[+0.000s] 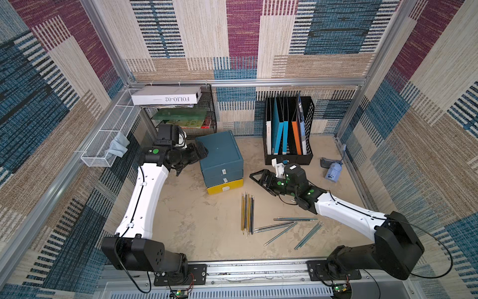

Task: Please place the pencils in the drawer according to their color
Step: Adjust the storage box at the center of the board.

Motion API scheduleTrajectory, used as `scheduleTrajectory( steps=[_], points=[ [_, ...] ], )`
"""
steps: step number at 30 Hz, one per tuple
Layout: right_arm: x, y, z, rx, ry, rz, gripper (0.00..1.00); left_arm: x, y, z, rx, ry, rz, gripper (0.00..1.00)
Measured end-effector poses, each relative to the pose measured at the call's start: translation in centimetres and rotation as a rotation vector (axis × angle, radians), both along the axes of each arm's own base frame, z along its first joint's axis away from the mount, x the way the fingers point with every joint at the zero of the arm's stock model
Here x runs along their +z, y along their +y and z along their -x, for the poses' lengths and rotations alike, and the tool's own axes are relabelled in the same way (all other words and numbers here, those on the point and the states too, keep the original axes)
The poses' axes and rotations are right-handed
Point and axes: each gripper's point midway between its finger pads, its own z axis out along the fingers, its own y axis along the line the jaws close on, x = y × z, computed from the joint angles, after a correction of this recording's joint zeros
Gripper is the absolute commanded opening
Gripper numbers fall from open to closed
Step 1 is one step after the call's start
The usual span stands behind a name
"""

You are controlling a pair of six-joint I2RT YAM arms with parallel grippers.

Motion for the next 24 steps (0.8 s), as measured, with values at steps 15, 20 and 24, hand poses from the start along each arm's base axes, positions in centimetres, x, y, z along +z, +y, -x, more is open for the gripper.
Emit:
scheduleTrajectory(
  steps=[15,20,24],
  points=[
    [-0.5,5.4,-2.5,0.052,-0.015,-0.058,0.94,-1.6,0.5,0.4,0.037,0.049,-0.091,0.99],
    [0.1,7.0,-4.9,0.034,-0.041,-0.059,0.92,-1.6,0.9,0.2,0.064,0.049,-0.104,0.99],
    [0.6,8.1,-7.0,0.03,-0.059,-0.054,0.91,-1.7,1.2,0.1,0.08,0.051,-0.109,0.99]
  ],
)
